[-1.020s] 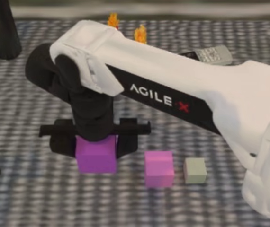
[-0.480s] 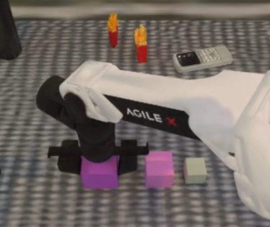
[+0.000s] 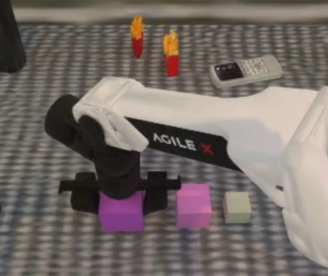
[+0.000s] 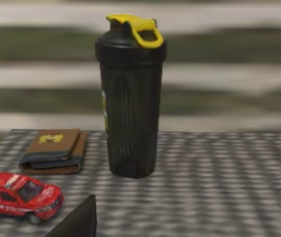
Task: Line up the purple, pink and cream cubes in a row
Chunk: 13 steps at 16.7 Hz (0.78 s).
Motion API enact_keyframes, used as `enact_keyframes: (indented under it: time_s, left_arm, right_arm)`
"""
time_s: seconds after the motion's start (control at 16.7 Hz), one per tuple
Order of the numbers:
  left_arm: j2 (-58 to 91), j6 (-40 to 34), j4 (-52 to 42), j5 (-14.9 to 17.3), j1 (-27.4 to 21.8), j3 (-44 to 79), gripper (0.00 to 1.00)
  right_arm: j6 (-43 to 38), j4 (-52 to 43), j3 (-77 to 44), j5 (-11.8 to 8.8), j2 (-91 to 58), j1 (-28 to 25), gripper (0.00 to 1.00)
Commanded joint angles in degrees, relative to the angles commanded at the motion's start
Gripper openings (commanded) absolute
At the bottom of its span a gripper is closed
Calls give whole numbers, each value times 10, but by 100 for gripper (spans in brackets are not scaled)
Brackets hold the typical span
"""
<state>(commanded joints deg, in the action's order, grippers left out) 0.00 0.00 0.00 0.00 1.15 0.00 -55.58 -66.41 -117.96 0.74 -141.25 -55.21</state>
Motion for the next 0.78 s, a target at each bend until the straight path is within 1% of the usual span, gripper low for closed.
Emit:
enact_keyframes:
  time_s: [0.54, 0.6, 0.78]
  left_arm:
    - [0, 0, 0, 0, 0, 0, 100]
    - [0, 0, 0, 0, 0, 0, 100]
    - [0, 0, 0, 0, 0, 0, 100]
  right_arm:
    - [0, 0, 0, 0, 0, 0, 98]
    - [0, 0, 0, 0, 0, 0, 100]
    - [0, 0, 0, 0, 0, 0, 100]
